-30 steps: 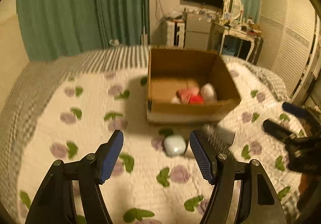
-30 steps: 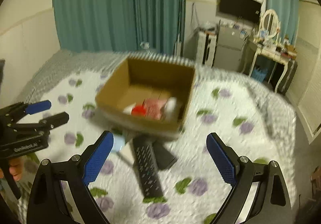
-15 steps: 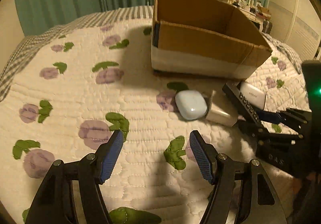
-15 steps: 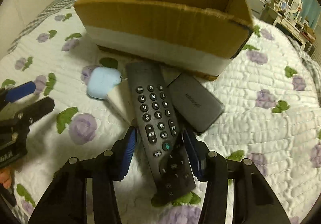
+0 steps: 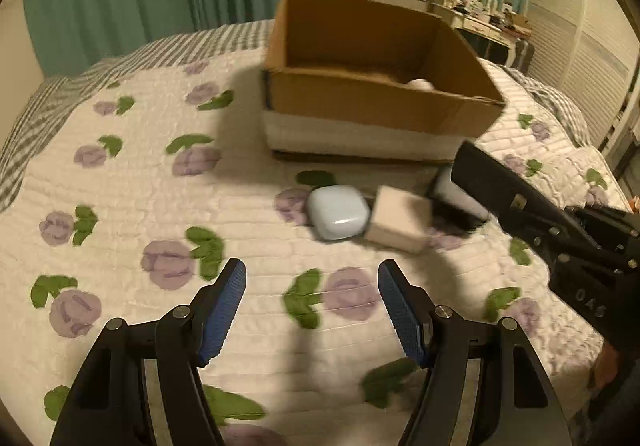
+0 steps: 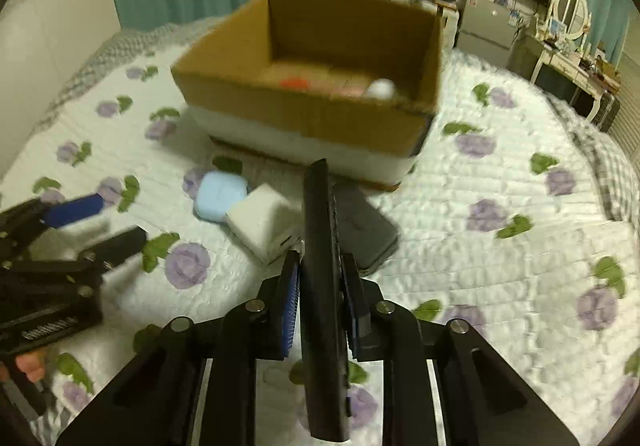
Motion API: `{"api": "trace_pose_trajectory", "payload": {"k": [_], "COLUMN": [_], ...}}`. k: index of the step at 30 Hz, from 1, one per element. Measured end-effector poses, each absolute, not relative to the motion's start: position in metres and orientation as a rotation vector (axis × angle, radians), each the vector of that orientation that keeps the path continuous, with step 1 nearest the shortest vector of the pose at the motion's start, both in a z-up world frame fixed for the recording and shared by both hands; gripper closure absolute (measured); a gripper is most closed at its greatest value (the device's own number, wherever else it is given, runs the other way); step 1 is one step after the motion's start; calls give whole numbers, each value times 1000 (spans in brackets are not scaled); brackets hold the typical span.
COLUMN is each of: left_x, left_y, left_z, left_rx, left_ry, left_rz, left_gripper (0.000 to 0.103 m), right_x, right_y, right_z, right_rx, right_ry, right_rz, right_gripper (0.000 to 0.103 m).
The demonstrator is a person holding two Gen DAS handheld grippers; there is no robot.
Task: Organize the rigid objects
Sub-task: 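Grasp the grey UGREEN power bank with the left gripper while the right holds the remote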
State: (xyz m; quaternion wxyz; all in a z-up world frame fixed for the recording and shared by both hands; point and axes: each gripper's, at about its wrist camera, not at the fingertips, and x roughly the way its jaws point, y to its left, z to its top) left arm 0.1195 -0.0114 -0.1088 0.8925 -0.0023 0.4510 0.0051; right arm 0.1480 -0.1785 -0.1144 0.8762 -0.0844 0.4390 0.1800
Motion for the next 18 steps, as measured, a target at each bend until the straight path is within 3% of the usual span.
{"api": "trace_pose_trajectory", "payload": {"k": [7, 18], "left_x": [139, 187], "left_y": [-53, -123], "left_z": [-118, -134], "left_rx": [20, 40], "left_ry": [978, 998], "left_rz": [-46, -159], "left_gripper": [32, 32], "right_x": [163, 219], "right_y": [-211, -248], "right_z": [-83, -91], "right_rx": [-136, -156], "right_ry": [861, 872], "right_rz": [337, 322], "right_gripper": [84, 84]}}
